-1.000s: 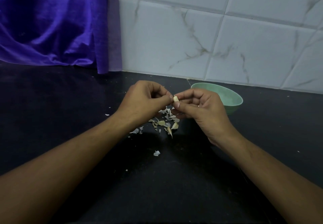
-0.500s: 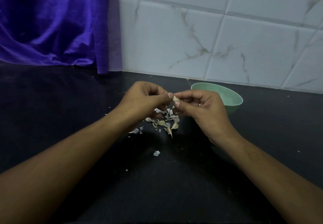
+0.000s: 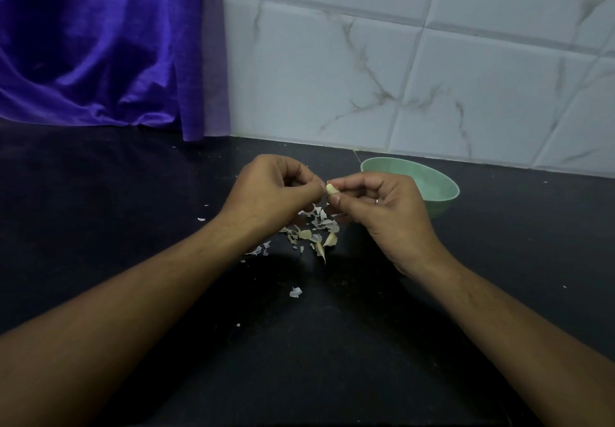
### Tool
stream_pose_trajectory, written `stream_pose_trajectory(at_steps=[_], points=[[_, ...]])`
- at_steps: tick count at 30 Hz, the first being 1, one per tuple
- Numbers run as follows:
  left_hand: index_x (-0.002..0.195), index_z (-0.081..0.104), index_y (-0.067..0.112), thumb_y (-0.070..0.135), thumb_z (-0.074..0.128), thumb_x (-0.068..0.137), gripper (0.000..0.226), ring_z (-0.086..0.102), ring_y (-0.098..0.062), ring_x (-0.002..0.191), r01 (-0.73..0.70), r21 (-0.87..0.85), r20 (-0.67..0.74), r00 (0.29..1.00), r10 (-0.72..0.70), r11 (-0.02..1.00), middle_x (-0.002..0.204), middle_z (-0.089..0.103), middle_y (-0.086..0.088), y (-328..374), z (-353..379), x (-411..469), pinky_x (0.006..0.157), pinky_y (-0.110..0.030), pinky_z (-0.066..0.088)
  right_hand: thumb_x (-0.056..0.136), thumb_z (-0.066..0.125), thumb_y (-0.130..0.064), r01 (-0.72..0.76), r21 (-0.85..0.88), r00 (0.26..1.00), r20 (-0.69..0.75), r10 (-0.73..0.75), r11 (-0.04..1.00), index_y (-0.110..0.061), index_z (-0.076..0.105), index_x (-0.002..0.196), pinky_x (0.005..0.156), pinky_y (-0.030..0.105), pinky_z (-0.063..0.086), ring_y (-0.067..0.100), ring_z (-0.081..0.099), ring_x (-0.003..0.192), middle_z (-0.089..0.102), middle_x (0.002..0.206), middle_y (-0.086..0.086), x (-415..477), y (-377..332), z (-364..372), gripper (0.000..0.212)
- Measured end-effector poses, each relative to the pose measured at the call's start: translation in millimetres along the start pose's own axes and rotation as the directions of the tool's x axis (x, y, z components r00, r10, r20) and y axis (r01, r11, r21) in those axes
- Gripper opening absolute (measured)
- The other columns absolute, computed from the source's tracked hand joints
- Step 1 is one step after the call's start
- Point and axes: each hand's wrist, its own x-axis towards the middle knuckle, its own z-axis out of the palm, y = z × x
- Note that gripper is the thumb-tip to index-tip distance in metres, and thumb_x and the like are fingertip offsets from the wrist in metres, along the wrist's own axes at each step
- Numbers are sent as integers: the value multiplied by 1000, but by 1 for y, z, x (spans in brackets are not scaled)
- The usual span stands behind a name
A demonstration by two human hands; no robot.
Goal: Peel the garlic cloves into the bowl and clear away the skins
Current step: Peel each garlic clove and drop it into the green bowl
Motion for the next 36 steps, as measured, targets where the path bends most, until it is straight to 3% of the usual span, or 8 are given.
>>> stream_pose_trajectory(at_steps=[7, 14, 21, 27, 32, 36], points=[[90, 77, 0, 16, 77, 93, 17, 70, -16, 73, 67, -150, 50, 997, -61, 986, 82, 76, -12, 5, 0, -2, 65, -39, 63, 94, 71, -1, 20, 26, 999, 27, -21, 999, -4, 76, 111, 79, 40, 63, 25, 77, 84, 79, 92, 14, 2, -1, -3, 18], [85, 74, 3, 10, 73, 93, 11, 69, -11, 69, 180, -310, 95, 983, -158, 934, 72, 71, -4, 7, 4, -5, 60, -30, 61, 94, 70, -1, 27, 42, 999, 39, -29, 999, -5, 77, 110, 83, 52, 62, 31, 77, 90, 80, 94, 12, 0, -2, -1, 18], [92, 73, 4, 11, 73, 95, 8, 72, -16, 77, 97, -199, 76, 994, -83, 975, 81, 73, -8, 4, 3, -3, 66, -35, 62, 96, 69, -6, -32, 146, 999, 33, 28, 989, -10, 79, 105, 78, 43, 63, 30, 76, 86, 79, 94, 14, 0, -4, 3, 13], [114, 73, 17, 5, 74, 93, 24, 73, -20, 79, -14, -193, 62, 998, 26, 981, 93, 73, -7, 7, 1, -4, 74, -55, 64, 93, 72, -8, -114, 229, 993, 13, 114, 967, -3, 76, 96, 72, 36, 65, 25, 74, 74, 75, 83, 13, 2, -8, -1, 7], [104, 79, 11, 14, 77, 93, 12, 75, -31, 86, -57, -138, 89, 994, 70, 989, 91, 77, -15, 8, -1, -5, 77, -63, 62, 92, 74, -15, -155, 225, 987, 9, 157, 962, -3, 74, 92, 69, 36, 65, 22, 73, 69, 72, 78, 11, 2, -8, -3, 12], [100, 79, 9, 16, 76, 93, 11, 74, -26, 83, -15, -153, 74, 997, 26, 988, 91, 77, -15, 6, -3, -2, 79, -63, 62, 95, 70, -8, -105, 151, 994, 17, 103, 983, -1, 75, 99, 73, 38, 64, 24, 74, 72, 75, 82, 13, 2, -8, -3, 9]])
